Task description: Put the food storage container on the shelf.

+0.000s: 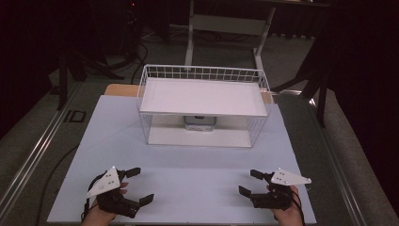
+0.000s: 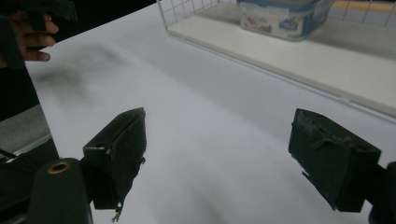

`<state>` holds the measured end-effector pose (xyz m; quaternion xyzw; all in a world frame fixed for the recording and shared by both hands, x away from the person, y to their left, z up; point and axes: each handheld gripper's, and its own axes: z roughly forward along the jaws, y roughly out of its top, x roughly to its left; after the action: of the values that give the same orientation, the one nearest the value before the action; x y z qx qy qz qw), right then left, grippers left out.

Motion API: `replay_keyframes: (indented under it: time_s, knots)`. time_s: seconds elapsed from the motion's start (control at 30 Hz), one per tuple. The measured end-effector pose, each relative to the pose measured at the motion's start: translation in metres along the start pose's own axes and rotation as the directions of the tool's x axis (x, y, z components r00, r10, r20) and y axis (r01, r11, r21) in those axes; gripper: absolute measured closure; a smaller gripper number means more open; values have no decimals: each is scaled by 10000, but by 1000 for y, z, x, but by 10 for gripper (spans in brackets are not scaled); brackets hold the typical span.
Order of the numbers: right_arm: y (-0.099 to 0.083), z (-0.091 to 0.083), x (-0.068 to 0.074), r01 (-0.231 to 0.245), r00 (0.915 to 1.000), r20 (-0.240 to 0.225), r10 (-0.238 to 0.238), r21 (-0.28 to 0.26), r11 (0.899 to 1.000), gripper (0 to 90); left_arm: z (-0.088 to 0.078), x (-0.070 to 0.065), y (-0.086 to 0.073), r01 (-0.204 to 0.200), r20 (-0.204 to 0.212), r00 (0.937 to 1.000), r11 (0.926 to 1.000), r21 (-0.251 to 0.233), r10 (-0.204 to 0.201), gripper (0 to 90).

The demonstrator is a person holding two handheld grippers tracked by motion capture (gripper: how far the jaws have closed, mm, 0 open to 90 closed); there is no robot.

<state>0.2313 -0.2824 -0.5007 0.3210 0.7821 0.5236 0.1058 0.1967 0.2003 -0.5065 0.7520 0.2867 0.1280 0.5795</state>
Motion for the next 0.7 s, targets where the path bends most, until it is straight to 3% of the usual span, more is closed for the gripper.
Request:
replay_keyframes:
  time_s: [0.07,0.27,0.57,0.7]
  knots:
    - [-2,2,-1,152,9999,33,-152,144,9998,191,2,0,-1,-64,-3,10000,10000,-66,64,13]
    - [-7,8,-7,-26,9999,-121,27,126,9999,191,7,1,-5,-6,174,9998,9999,-100,8,13]
    - [-3,13,-2,314,9992,-263,-314,-2,9995,190,4,-6,-2,-333,201,9992,9992,-227,337,13]
    - [-5,15,-3,222,9994,-273,-219,96,9997,189,4,-4,-2,-267,124,9996,9994,-210,270,13]
